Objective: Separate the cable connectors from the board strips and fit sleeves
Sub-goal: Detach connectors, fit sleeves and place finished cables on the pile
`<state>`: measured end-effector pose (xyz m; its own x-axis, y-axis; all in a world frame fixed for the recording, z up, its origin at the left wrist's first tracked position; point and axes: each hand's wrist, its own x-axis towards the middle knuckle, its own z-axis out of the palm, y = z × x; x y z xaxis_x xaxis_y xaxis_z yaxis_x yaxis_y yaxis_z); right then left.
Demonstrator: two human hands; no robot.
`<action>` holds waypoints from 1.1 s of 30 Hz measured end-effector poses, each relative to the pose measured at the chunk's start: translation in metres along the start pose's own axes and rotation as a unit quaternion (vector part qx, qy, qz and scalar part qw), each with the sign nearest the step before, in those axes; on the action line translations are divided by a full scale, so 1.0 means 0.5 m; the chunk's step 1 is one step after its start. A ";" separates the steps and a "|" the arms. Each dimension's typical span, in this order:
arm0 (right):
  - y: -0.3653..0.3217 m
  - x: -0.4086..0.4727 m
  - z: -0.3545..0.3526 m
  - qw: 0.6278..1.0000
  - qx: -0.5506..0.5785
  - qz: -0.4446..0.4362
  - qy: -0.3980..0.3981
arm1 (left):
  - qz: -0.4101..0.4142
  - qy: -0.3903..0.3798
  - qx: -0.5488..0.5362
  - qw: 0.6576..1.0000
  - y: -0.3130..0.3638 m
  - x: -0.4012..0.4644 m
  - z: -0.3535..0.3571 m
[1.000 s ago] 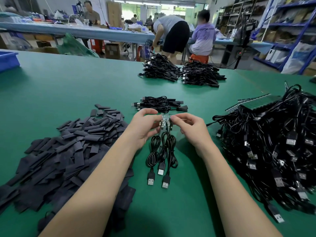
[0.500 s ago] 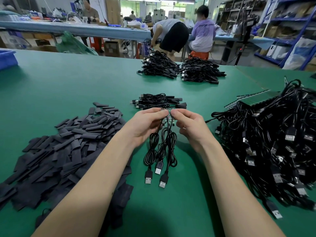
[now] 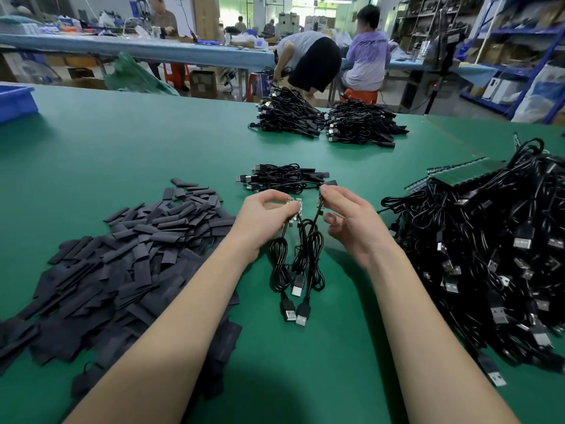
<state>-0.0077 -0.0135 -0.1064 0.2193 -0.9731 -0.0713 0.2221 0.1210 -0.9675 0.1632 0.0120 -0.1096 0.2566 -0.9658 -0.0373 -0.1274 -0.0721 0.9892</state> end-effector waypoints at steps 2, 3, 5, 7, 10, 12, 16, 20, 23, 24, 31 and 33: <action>-0.002 0.000 -0.005 0.991 -0.111 -0.020 0.069 | 0.057 0.044 0.115 0.991 -0.004 -0.003 -0.001; -0.003 0.000 -0.005 0.985 -0.140 -0.031 0.094 | 0.059 0.043 0.136 0.988 -0.005 -0.006 0.000; -0.008 -0.002 -0.005 0.988 -0.114 -0.033 0.101 | 0.032 0.014 0.118 0.992 -0.009 -0.005 0.003; -0.020 -0.005 -0.007 0.998 -0.037 -0.027 0.043 | -0.003 -0.015 0.045 0.999 -0.002 -0.003 0.004; -0.029 -0.002 -0.008 0.996 -0.073 -0.047 0.010 | -0.050 -0.097 -0.134 0.985 0.027 -0.008 -0.003; -0.024 0.003 -0.009 0.988 -0.139 -0.049 0.044 | -0.059 -0.141 -0.186 0.971 0.043 -0.014 -0.004; -0.003 0.006 -0.018 0.975 -0.205 -0.023 0.084 | -0.059 -0.170 -0.228 0.957 0.053 -0.022 -0.006; 0.003 0.005 -0.016 0.973 -0.195 -0.057 0.111 | -0.045 -0.169 -0.200 0.964 0.055 -0.022 -0.012; -0.010 0.007 -0.008 0.975 -0.141 -0.096 0.141 | -0.034 -0.121 -0.052 0.991 0.040 -0.019 -0.010; -0.013 0.008 -0.008 0.974 -0.130 -0.107 0.152 | -0.047 -0.125 -0.054 0.990 0.038 -0.018 -0.012; -0.011 0.003 -0.019 0.962 -0.103 -0.112 0.227 | -0.072 -0.190 -0.077 0.976 0.043 -0.015 -0.026; -0.024 -0.002 -0.016 0.964 -0.080 -0.120 0.222 | -0.031 -0.116 0.055 0.991 0.023 -0.010 -0.016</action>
<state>-0.0183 -0.0158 -0.0968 -0.2569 -0.9616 0.0965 0.0585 -0.1152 -0.9916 0.1680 0.0178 -0.0971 0.0420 -0.9889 -0.1426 -0.2257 -0.1484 0.9628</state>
